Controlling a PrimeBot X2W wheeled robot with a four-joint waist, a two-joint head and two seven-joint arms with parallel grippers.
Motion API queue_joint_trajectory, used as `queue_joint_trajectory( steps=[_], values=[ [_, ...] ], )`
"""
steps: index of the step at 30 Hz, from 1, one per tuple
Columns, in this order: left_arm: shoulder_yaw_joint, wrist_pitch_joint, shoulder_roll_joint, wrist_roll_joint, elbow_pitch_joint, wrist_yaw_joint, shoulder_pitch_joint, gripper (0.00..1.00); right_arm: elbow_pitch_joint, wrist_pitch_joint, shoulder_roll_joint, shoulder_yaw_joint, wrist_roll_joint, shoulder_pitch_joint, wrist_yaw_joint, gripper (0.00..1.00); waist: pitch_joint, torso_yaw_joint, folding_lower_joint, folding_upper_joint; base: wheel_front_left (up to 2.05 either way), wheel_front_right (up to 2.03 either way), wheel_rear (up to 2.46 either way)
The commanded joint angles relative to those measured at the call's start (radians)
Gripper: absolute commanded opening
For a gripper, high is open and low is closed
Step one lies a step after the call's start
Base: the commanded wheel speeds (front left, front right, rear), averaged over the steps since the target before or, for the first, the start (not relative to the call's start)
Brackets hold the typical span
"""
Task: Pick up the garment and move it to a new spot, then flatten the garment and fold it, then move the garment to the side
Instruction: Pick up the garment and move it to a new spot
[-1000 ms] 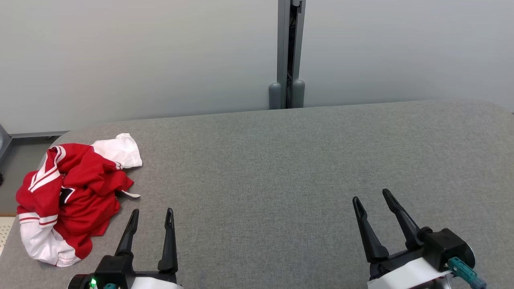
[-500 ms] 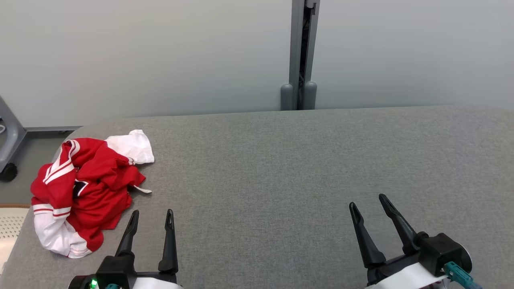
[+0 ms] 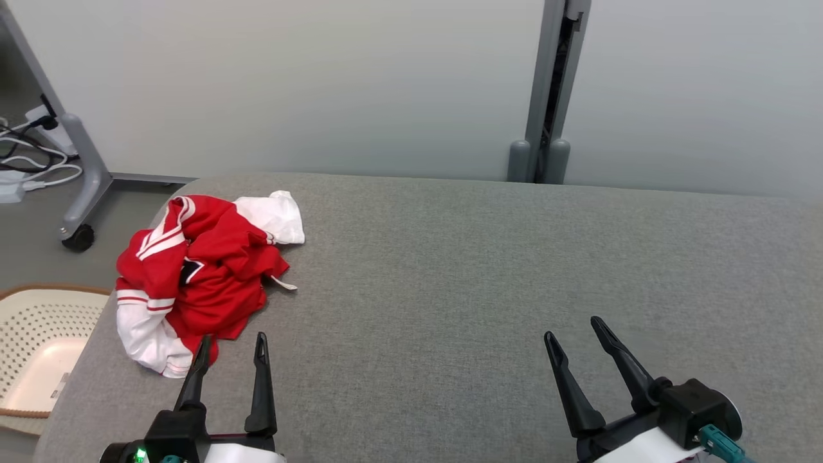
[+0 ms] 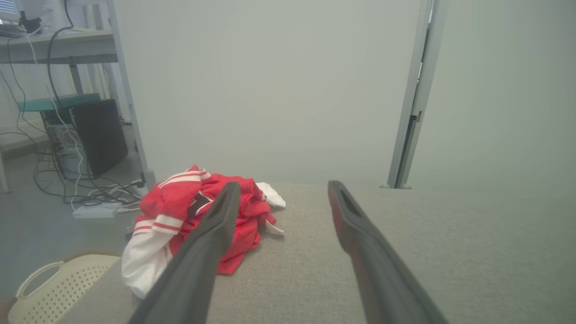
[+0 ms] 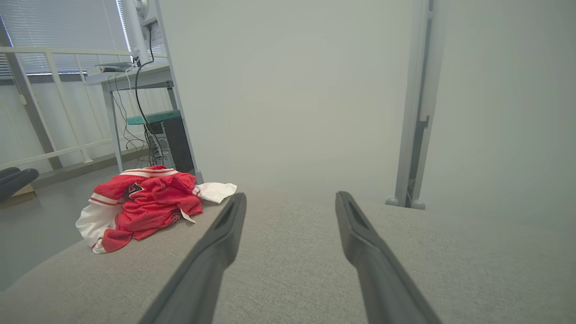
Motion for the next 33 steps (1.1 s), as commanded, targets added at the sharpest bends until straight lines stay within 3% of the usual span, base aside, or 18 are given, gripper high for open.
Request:
queue_joint_trajectory(
  steps=[1, 16, 33],
  values=[
    [0.007, -0.004, 0.004, 0.003, -0.004, 0.005, 0.013, 1.0, -0.005, -0.006, -0.007, -0.002, 0.005, 0.012, 0.002, 1.0, -0.002, 0.028, 0.0, 0.0, 0.0, 0.0, 0.0],
    [0.02, -0.004, 0.004, 0.016, -0.014, 0.009, 0.011, 1.0, -0.013, -0.006, -0.007, 0.011, 0.007, 0.017, 0.002, 1.0, 0.006, 0.122, 0.0, 0.0, 0.0, 0.0, 0.0],
    [0.03, -0.004, 0.004, -0.007, -0.01, 0.023, 0.007, 1.0, -0.004, -0.006, -0.007, 0.011, 0.0, 0.022, 0.002, 1.0, 0.01, 0.16, 0.0, 0.0, 0.0, 0.0, 0.0]
  ],
)
